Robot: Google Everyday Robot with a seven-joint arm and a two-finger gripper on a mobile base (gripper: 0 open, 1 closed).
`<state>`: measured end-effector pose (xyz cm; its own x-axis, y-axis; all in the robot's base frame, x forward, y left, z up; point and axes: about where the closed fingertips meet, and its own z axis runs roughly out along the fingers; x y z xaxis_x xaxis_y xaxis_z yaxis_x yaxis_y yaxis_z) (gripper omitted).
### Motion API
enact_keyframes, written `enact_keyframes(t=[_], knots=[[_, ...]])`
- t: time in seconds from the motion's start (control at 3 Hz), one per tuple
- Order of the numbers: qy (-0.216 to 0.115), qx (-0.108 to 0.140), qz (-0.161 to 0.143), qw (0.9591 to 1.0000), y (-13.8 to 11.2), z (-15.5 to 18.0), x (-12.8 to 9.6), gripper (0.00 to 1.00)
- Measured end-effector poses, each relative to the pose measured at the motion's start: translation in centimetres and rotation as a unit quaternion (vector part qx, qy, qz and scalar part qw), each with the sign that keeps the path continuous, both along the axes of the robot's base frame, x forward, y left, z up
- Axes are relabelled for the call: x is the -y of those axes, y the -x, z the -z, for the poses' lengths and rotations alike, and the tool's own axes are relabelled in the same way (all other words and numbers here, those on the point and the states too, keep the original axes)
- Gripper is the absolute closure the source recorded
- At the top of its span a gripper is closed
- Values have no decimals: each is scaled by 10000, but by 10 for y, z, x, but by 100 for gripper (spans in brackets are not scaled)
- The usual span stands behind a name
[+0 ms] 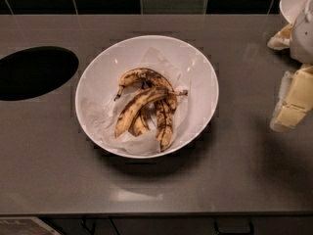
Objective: Pick banana from white bowl
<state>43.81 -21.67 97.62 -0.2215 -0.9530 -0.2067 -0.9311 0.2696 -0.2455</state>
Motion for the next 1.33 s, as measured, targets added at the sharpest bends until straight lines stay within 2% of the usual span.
enact_keyframes(t=[0.33,0.67,1.0,1.33], knots=[[-30,76,-25,10000,-2,-4,-6,0],[-9,300,-284,9991,-14,-24,-37,0],[-95,381,-871,9954,-30,-36,-79,0],[-95,382,-875,9954,-30,-36,-79,0]])
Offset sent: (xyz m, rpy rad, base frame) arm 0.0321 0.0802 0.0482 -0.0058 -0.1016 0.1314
